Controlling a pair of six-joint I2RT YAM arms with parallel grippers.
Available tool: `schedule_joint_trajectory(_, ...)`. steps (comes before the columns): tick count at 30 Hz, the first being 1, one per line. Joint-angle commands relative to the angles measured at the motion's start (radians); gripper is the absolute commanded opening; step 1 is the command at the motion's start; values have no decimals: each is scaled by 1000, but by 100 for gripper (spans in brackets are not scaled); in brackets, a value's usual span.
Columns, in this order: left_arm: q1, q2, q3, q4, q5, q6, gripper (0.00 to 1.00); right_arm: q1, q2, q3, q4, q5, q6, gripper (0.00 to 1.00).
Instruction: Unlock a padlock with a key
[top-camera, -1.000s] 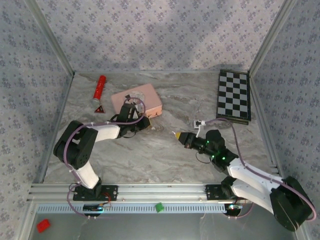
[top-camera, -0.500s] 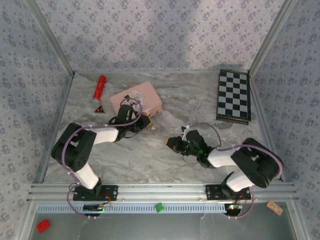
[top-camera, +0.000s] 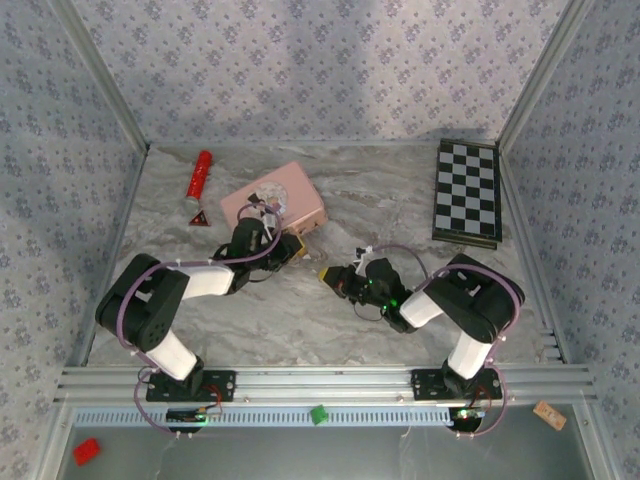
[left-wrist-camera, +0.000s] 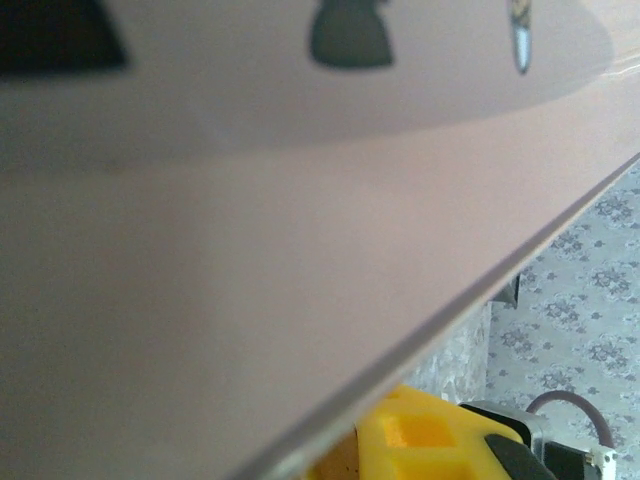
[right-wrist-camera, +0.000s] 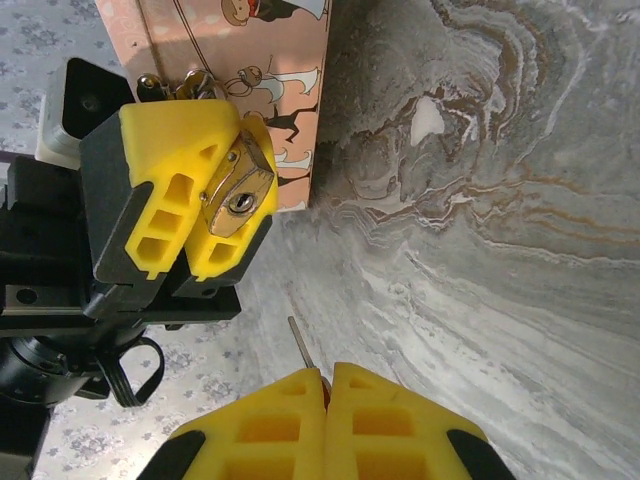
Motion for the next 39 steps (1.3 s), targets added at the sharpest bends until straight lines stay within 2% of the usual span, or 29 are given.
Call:
schedule_joint_trajectory(1, -24, -8, -17, 44, 111, -146, 11, 5, 29, 4, 96, 19, 22, 0)
schedule_joint_trajectory(18, -57, -39, -65, 49, 92, -176, 11, -17, 115, 9, 230, 7, 52, 0)
schedule_joint_trajectory(39, -74, -52, -114, 140, 50, -215, 11, -13, 109, 51, 233, 16, 128, 0)
